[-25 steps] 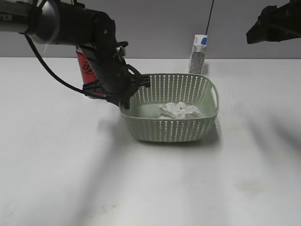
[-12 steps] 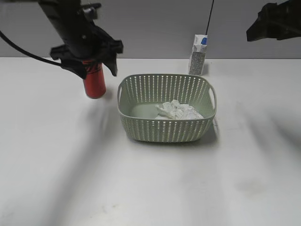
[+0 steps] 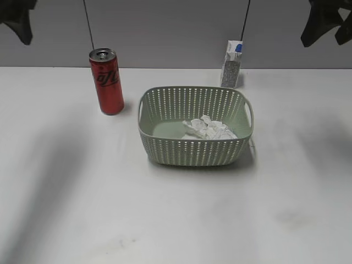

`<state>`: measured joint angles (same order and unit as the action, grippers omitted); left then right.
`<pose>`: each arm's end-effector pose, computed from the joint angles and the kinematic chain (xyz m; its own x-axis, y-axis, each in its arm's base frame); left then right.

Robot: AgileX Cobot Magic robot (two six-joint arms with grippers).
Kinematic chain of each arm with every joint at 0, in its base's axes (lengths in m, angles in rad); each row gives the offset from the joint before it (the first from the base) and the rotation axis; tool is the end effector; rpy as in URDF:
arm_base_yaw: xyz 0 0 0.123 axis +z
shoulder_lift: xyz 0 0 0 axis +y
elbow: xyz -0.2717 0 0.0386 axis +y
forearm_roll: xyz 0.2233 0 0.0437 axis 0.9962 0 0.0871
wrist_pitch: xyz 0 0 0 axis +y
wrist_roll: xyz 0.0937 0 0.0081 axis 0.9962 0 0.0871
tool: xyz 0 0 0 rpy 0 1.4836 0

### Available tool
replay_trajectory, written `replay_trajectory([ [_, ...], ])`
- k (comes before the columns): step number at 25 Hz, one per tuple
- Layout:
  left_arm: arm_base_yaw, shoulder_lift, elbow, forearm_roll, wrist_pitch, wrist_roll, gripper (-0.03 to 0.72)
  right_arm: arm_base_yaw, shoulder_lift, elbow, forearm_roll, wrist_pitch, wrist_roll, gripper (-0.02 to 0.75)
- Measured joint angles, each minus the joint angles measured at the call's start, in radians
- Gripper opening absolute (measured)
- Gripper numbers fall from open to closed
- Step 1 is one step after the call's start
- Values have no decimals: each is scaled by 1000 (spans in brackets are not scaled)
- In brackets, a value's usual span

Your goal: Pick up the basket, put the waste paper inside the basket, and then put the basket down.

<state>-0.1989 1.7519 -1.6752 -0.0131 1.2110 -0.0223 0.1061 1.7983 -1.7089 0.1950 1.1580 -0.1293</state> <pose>0.3398 -0.0697 0.3221 -0.9189 0.1578 -0.3615 0.1773 0.9839 -0.0212 0.3588 0.0550 0.3179 -0.8989 -0.1454 -0.4133 -0.2212 0.9649 0.1417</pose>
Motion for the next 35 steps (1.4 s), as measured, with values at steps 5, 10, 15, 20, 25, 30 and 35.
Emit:
replay_trajectory([
  [5, 56, -153, 128, 6, 2, 22, 589, 0, -17, 3, -9, 27, 28, 559],
  [10, 73, -327, 367, -2, 4, 98, 588, 0, -98, 123, 4, 28, 55, 559],
  [15, 73, -555, 621, -43, -29, 112, 588, 0, -218, 348, 5, -4, 57, 559],
  [20, 73, -753, 825, -56, -74, 112, 588, 0, -378, 569, -6, -109, 57, 559],
  [25, 73, -947, 1001, -66, -111, 112, 585, 0, -527, 751, -6, -212, 58, 559],
  [30, 73, -1140, 1135, -77, -139, 112, 580, 0, -646, 918, -6, -286, 58, 559],
  [35, 73, -1311, 1165, -82, -163, 112, 570, 0, -738, 1034, -6, -344, 58, 558],
])
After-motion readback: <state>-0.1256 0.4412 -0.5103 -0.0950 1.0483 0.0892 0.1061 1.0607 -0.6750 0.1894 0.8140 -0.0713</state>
